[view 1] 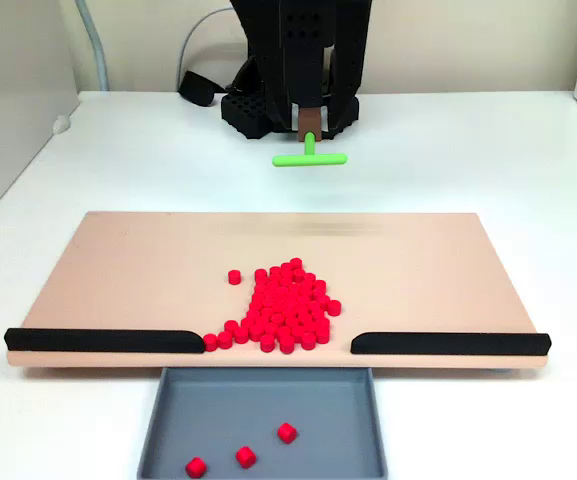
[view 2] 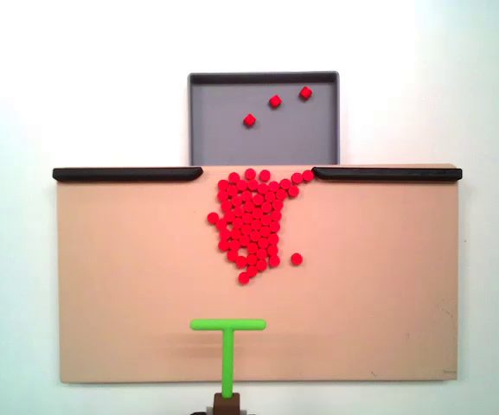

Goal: Gather the right side granules

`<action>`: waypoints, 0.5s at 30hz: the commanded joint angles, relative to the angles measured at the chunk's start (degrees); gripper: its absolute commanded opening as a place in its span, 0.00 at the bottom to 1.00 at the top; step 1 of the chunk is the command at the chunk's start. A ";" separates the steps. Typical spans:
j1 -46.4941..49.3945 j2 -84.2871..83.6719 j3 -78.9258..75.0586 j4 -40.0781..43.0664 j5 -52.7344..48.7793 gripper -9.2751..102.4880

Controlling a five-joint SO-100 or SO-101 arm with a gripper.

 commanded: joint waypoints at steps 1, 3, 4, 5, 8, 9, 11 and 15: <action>0.18 1.67 -1.85 -0.09 0.35 0.08; 0.09 1.67 -1.85 -0.09 0.35 0.08; 0.00 1.58 -1.85 -0.09 0.35 0.08; 0.00 1.58 -1.85 -0.09 0.26 0.08; 0.09 1.58 -1.85 -0.09 -0.26 0.08; 0.26 1.58 -1.85 -0.09 -0.44 0.08; 0.79 1.58 -1.85 -0.09 -1.23 0.08; 1.14 1.76 -1.85 -0.09 -2.20 0.08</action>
